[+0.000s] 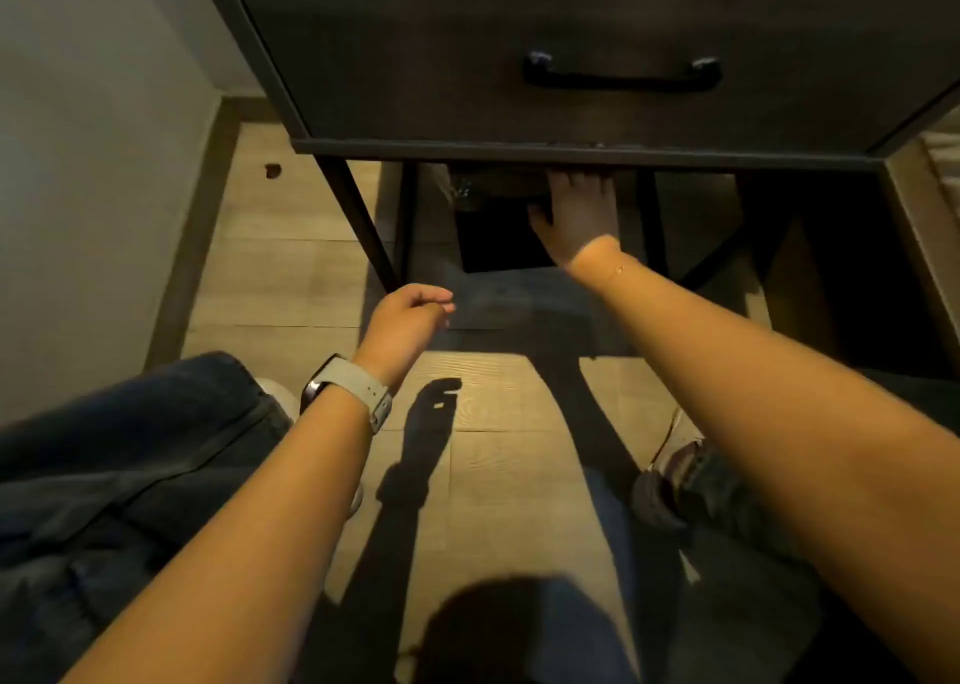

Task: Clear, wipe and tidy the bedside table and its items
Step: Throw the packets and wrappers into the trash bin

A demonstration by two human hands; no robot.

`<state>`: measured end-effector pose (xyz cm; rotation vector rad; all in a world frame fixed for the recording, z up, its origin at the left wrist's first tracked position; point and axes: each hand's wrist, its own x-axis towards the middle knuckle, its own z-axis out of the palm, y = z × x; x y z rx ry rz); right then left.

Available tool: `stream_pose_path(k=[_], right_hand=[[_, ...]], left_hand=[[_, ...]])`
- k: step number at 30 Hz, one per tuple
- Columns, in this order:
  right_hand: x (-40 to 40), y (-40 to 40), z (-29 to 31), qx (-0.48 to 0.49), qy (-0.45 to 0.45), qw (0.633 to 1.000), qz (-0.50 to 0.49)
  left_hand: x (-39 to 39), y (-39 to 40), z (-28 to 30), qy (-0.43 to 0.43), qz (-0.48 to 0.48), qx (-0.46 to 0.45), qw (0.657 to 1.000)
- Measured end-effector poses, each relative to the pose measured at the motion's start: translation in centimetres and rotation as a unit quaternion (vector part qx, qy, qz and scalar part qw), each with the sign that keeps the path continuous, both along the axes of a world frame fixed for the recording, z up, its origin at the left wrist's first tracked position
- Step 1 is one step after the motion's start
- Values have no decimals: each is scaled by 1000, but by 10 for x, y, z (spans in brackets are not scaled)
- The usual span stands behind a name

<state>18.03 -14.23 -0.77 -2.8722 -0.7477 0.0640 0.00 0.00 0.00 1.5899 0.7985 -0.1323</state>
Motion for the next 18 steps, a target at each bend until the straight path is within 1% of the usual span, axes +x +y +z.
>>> stream_pose_path(k=[1, 2, 5, 6, 7, 10, 13, 16, 18], right_hand=[[7, 4, -1, -4, -6, 1000, -3], [11, 8, -1, 14, -5, 1000, -15], [21, 11, -1, 100, -9, 995, -20], [19, 10, 0, 110, -9, 994, -15], [17, 7, 0, 100, -10, 995, 0], [-3, -6, 4, 68, 2, 997, 45], [-34, -32, 3, 119, 17, 990, 77], [-71, -63, 8, 126, 28, 986, 103], [-97, -77, 9, 133, 53, 982, 125]], left_hand=[[0, 0, -2, -6, 4, -9, 1000], [0, 0, -2, -2, 10, -10, 1000], [-5, -2, -2, -6, 27, -31, 999], [-5, -1, 0, -8, 32, -30, 999], [-4, 0, 3, -11, 41, -30, 999], [-2, 6, 10, -32, 71, -29, 997], [-2, 11, 18, -47, 111, -34, 992], [-8, 6, 25, -52, 100, -42, 993], [-13, -2, 25, -35, 75, -54, 995]])
